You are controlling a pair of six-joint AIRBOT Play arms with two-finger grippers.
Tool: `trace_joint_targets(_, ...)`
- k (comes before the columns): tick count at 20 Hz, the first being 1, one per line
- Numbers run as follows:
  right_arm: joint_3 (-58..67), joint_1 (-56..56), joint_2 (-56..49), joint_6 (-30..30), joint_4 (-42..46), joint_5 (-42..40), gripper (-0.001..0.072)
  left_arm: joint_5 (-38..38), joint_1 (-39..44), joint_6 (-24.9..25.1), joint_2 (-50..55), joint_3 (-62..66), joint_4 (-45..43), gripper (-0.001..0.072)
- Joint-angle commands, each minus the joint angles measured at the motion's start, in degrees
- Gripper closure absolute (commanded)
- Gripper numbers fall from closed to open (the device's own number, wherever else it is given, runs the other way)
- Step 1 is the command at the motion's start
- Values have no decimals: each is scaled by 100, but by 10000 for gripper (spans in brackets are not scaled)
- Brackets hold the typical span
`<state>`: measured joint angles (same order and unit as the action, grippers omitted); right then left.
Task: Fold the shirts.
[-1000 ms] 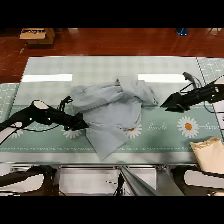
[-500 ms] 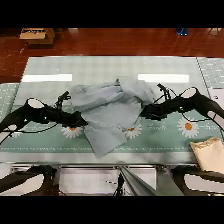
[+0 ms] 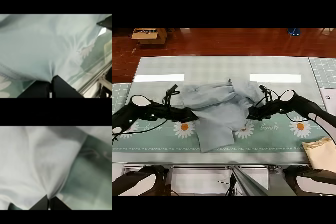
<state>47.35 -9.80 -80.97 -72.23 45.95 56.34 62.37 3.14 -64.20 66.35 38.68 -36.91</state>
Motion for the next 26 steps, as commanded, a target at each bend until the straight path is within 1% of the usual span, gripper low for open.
trace_joint_targets(1,437,350,997,160,-151,776,687,-28,-7,50,-811,822,7,692)
trace_joint_targets(3,984,671,1987,79,-151,931,687,-39,-96,48,-1405,1687,4,692)
trace_joint_targets(5,1661,848,2828,-192,-153,822,688,-46,-271,0,-1895,2660,7,692)
trace_joint_targets(7,2476,903,3477,-531,-142,741,688,-42,-457,-280,-2247,3731,4,692)
trace_joint_targets(10,3694,903,3987,-1021,-33,758,688,-39,-588,-393,-2546,5340,-118,692)
trace_joint_targets(13,4461,903,4120,-1414,109,925,688,166,-586,-890,-2618,6424,-514,692)
trace_joint_targets(16,4872,903,4116,-1617,116,1554,688,1036,-586,-1449,-2667,6883,-654,692)
trace_joint_targets(18,5184,903,4113,-1744,304,1976,688,1580,-586,-1663,-2750,7029,-691,692)
trace_joint_targets(21,5770,903,4113,-2065,929,2337,688,1679,-586,-1875,-2981,7197,-1150,693)
trace_joint_targets(23,6015,903,4113,-2321,1327,2632,688,1770,-586,-2260,-3082,7215,-1478,692)
trace_joint_targets(24,6046,903,4113,-2446,1486,2868,688,1993,-586,-2404,-3086,7215,-1556,692)
trace_joint_targets(26,6043,903,4048,-2511,1727,3539,688,2568,-586,-2688,-3010,7197,-1631,692)
